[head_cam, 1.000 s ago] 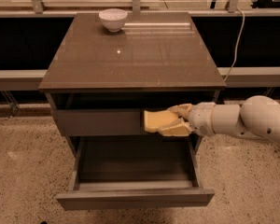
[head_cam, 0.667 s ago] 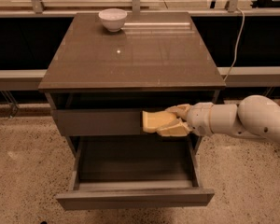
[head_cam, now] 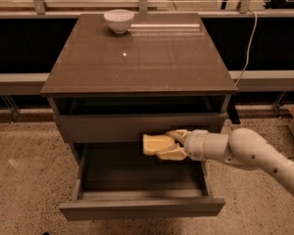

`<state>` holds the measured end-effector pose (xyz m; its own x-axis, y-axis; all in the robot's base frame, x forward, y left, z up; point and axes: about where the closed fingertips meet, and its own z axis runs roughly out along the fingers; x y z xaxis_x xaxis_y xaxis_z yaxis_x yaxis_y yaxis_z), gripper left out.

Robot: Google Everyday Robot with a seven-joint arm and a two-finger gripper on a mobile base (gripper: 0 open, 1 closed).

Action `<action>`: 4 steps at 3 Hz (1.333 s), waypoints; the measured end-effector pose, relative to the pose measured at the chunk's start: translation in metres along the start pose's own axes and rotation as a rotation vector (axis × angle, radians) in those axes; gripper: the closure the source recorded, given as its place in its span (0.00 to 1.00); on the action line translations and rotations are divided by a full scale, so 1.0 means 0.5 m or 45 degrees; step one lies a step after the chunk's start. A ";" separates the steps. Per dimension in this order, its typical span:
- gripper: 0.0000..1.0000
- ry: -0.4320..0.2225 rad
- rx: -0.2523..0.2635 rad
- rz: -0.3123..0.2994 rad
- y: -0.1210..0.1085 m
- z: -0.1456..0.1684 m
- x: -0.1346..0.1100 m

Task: Place sponge into middle drawer

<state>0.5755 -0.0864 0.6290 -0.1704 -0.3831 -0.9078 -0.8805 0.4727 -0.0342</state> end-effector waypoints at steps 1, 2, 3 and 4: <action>1.00 -0.014 -0.014 -0.030 0.006 0.045 0.087; 1.00 0.001 -0.049 -0.075 0.019 0.076 0.182; 1.00 0.047 -0.057 -0.090 0.031 0.095 0.244; 1.00 0.054 -0.053 -0.095 0.033 0.098 0.245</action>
Offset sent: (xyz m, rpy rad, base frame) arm -0.0094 -0.0082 -0.1304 -0.0210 -0.0524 0.0841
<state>0.5619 -0.0868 0.4970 -0.1212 -0.4496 -0.8850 -0.9091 0.4082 -0.0829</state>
